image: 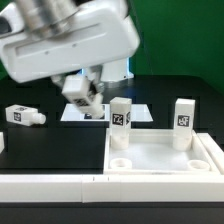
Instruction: Assemble square table
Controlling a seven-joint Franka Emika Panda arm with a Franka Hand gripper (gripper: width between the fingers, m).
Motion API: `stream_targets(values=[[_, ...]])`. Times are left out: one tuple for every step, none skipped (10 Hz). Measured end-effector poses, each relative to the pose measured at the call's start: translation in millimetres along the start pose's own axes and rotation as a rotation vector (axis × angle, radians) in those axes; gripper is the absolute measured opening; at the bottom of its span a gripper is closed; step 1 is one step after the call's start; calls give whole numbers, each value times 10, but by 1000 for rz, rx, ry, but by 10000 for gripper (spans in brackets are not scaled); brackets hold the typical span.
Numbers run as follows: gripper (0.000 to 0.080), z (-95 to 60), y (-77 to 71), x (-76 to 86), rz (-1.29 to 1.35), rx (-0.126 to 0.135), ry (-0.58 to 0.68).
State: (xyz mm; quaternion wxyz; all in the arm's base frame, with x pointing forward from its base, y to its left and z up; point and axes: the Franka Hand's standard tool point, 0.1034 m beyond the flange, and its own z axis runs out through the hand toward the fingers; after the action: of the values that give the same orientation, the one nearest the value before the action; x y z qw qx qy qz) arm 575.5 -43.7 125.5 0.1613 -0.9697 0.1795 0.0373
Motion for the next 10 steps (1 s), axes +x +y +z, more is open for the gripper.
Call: stream_targets(values=[[281,-13,-142,41,-34,-17,123],[281,20,-99,14,-42,-26,180],[281,28,-52,32,-39,-37,219],[281,2,-42,104,-47,-57,321],[281,16,-19,100,-56,-76,397],[281,10,-22,99,-63,-90,465],[281,-1,-274,114,-67,-74,532],[281,6,-609,137,-105,-56,634],[281,65,-879,111,-99,-27,702],[281,119,-1000,77,-105,-19,764]])
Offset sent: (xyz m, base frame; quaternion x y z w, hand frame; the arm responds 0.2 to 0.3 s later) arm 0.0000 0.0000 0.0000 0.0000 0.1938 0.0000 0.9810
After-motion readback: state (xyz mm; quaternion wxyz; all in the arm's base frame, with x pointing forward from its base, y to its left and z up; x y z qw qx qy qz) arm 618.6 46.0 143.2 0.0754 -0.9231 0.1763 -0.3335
